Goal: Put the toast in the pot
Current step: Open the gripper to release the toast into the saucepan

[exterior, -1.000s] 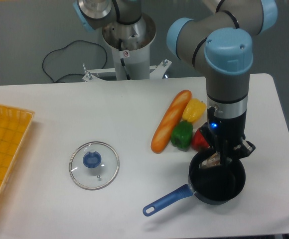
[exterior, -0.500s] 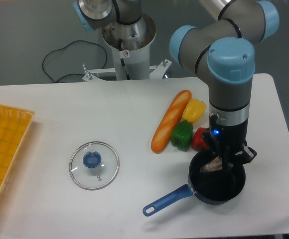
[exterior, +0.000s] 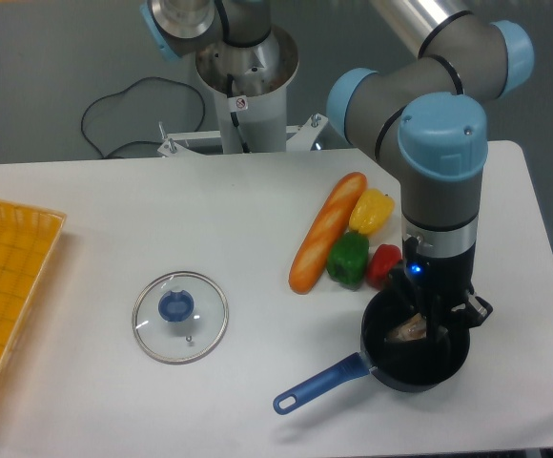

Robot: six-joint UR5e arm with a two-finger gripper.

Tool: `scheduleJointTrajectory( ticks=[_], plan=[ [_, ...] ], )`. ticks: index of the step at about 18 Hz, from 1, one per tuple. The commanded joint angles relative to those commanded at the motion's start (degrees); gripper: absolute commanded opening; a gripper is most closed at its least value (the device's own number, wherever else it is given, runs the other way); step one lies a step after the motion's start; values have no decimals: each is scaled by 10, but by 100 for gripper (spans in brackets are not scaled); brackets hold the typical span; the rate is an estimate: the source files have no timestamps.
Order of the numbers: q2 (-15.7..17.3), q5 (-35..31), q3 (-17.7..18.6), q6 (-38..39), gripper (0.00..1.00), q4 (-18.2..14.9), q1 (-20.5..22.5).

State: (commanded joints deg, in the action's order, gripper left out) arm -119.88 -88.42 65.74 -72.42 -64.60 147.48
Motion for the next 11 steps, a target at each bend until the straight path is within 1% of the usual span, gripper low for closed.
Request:
scheduleJointTrajectory(
  ticks=[6, 9, 11],
  plan=[
    [0, -1, 11, 0, 0, 0, -3],
    [2, -1, 26, 0, 0, 1, -6],
    [3, -3, 30, 0, 0, 1, -7]
  ],
)
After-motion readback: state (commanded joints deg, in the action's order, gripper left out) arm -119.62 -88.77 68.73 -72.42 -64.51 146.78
